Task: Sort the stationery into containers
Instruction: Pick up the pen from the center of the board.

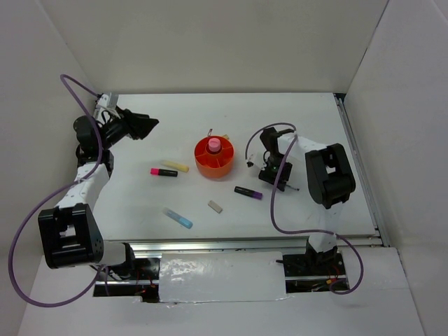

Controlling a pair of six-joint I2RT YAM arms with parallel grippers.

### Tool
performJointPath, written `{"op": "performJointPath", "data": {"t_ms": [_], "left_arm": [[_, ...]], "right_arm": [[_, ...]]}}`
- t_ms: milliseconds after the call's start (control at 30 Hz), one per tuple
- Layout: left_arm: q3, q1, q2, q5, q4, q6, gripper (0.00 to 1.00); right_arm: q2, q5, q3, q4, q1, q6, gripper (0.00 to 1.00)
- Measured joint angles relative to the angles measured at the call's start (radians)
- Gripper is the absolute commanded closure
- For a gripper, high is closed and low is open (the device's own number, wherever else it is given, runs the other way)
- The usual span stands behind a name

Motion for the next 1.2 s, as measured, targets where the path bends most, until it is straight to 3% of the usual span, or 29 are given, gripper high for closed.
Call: {"op": "performJointPath", "data": {"t_ms": [367,767,1200], "left_arm": [[-0.022,0.016,-0.016,0.0,-0.017,0.003,0.34],[-0.041,0.044,-0.033,0.0,-0.033,0.005,0.33],[-0.043,0.056,-0.037,0.0,-0.051,0.027,0.34]], "right_arm": [[0.081,-0.045,0.241,-0.074,0.02,0.134,0.46],[0.141,-0.072,0.255,-0.123,0.084,0.167,0.51],[0.185,-0.039,0.304,-0.135,0.089,0.182,0.76]]}}
